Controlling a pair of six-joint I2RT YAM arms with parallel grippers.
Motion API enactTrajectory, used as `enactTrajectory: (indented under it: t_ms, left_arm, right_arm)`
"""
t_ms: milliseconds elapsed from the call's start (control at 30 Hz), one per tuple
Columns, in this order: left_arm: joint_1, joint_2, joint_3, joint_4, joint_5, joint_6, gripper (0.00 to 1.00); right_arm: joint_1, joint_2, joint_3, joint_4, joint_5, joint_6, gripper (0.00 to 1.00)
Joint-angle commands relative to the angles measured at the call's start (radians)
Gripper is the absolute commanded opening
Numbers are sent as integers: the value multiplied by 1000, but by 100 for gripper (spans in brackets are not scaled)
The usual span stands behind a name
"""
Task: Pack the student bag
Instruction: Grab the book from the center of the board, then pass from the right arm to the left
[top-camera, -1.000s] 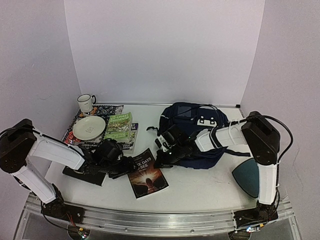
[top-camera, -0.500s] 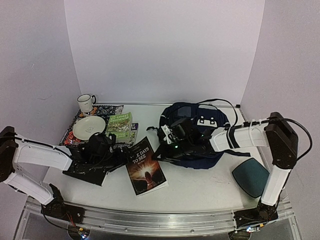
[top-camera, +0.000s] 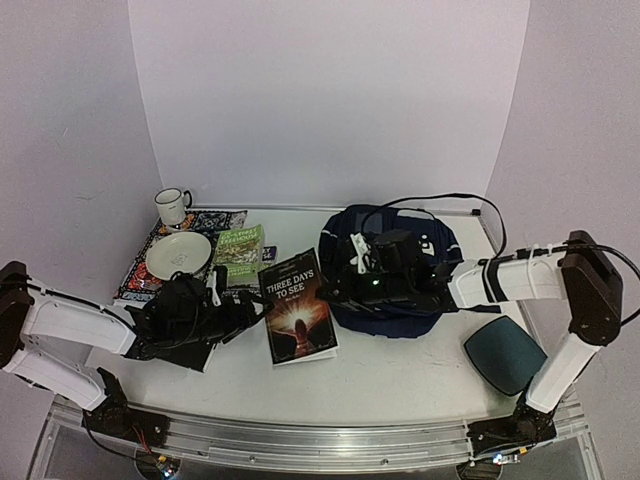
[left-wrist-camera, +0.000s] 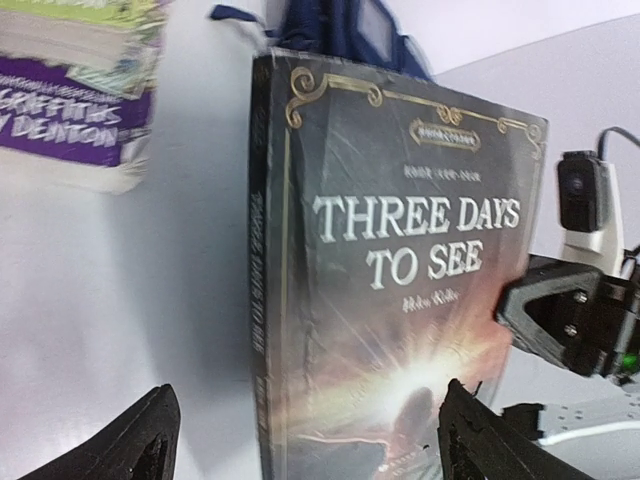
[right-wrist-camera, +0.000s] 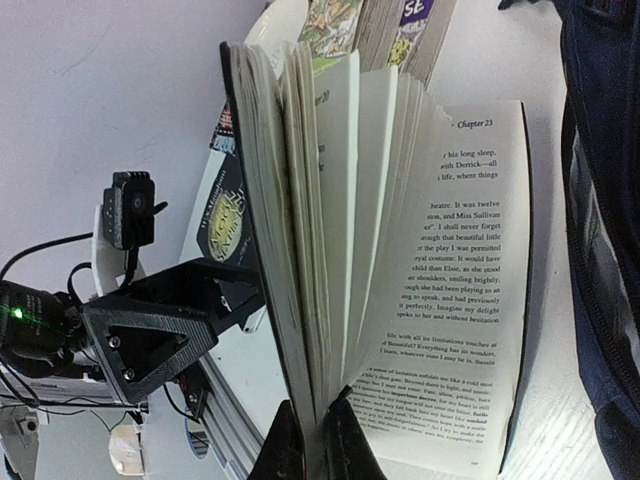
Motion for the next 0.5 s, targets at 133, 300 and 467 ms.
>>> enactTrajectory:
  t_ms: [133,300,467]
  left_arm:
    - [3,83,7,286,110,-34,90]
    - [3,138,12,396,166,-42,84]
    - [3,191,-39,669,226,-87,69]
  right_arm:
    - [-13,-115,-18,259,13,69,0]
    - [-24,-144,-58,343,44,90,0]
    - [-26,-144,-90,392,79,96,0]
